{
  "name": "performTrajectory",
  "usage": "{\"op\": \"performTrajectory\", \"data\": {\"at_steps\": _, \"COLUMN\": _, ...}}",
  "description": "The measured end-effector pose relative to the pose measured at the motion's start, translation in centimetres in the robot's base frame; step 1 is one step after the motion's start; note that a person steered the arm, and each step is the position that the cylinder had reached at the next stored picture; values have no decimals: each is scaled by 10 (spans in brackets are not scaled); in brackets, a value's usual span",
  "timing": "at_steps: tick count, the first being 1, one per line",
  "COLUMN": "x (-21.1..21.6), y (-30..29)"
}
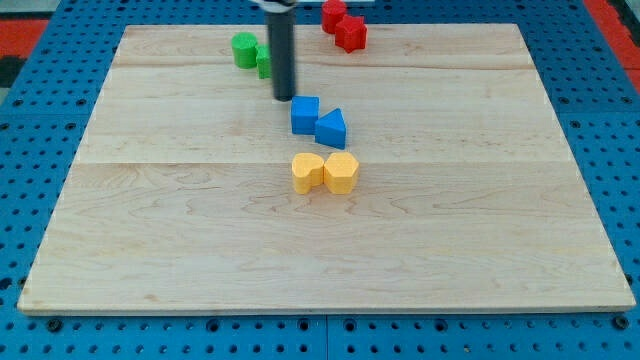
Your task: Place your arm at the bottom of the green star
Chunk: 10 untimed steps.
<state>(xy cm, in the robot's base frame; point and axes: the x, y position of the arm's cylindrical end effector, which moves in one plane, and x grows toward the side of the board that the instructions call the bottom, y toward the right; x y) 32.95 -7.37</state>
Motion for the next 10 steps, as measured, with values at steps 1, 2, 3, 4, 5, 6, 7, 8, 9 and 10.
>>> {"op": "performTrajectory", "data": {"at_steps": 1, "x": -2, "y": -45}}
{"op": "performTrajectory", "data": {"at_steps": 2, "x": -6, "y": -64}}
{"op": "performTrajectory", "data": {"at_steps": 3, "x": -6, "y": -66}}
{"op": "performTrajectory", "data": {"at_steps": 4, "x": -8, "y": -66}}
{"op": "performTrajectory", "data": {"at_steps": 5, "x": -9, "y": -66}}
{"op": "performTrajectory", "data": {"at_steps": 6, "x": -9, "y": -66}}
{"op": "performTrajectory", "data": {"at_steps": 7, "x": -9, "y": -66}}
{"op": "performTrajectory", "data": {"at_steps": 8, "x": -5, "y": -45}}
{"op": "performTrajectory", "data": {"at_steps": 9, "x": -5, "y": -25}}
{"op": "performTrajectory", "data": {"at_steps": 10, "x": -5, "y": -18}}
